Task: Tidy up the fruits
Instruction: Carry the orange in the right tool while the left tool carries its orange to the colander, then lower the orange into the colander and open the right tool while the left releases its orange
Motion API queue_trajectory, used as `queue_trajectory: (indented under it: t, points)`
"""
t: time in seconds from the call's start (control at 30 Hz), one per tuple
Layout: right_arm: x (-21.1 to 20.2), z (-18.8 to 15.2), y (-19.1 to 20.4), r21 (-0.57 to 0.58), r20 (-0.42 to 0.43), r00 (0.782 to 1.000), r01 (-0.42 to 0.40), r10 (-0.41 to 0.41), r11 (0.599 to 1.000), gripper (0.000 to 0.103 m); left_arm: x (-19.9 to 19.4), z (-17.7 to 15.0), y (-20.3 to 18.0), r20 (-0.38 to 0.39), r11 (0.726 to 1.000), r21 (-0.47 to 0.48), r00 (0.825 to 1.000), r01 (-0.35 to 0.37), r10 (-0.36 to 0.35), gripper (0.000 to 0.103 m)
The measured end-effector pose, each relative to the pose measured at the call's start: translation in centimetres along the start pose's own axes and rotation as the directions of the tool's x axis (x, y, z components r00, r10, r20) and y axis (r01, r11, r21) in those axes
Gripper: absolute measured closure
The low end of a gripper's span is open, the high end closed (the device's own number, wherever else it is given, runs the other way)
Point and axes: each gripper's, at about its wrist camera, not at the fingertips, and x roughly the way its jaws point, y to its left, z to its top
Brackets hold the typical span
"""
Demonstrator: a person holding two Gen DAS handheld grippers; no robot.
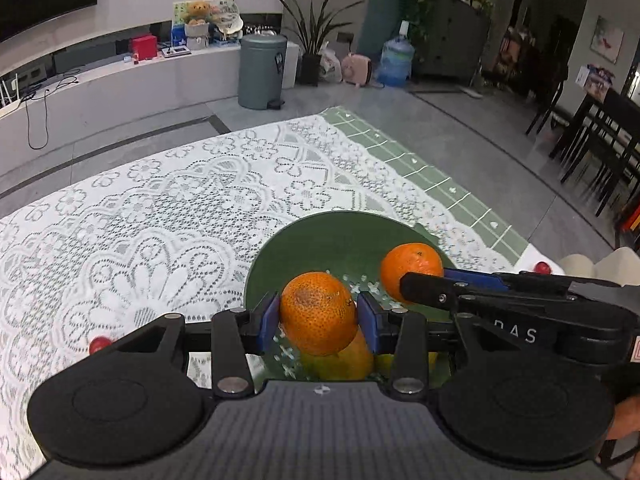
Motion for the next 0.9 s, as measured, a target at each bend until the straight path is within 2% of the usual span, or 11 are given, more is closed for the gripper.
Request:
queue_trajectory:
  t: [0.13,0.2,0.33,0.7,0.9]
  points:
    - [2.1,0.8,-0.7,0.021,-0.041,0.998,0.051,-0.05,0.998,0.069,2.2,0.8,0.7,-0.042,1.0,0.001,0.999,0.001,-0.001,0.056]
    - [3.2,1.0,-1.2,0.037,-0.079,0.995,0.062,-0.059,0.997,0.074,3.1,1.1,0.7,-0.068,1.0,0.006,0.998,0.004,-0.003,0.056]
    - [4.1,1.1,-1.5,0.051,-0.094,0.994,0.061,-0.056,0.997,0.073,4.8,1.4,0.5,-0.117,1.0,0.024,0.993,0.009,-0.006,0.056]
    - [5.5,1.3,-2.3,0.121,-0.111,0.994,0.004,0.009,0.993,0.074,7.4,1.5,1.2,-0.169,1.0,-0.005,0.986,0.0,-0.001,0.056]
    - [5.5,1.3,-3.3,0.192,-0.104,0.994,-0.019,0.04,0.981,0.072,7.9,1.7,0.8,-0.174,0.999,0.027,0.984,-0.021,0.025,0.056]
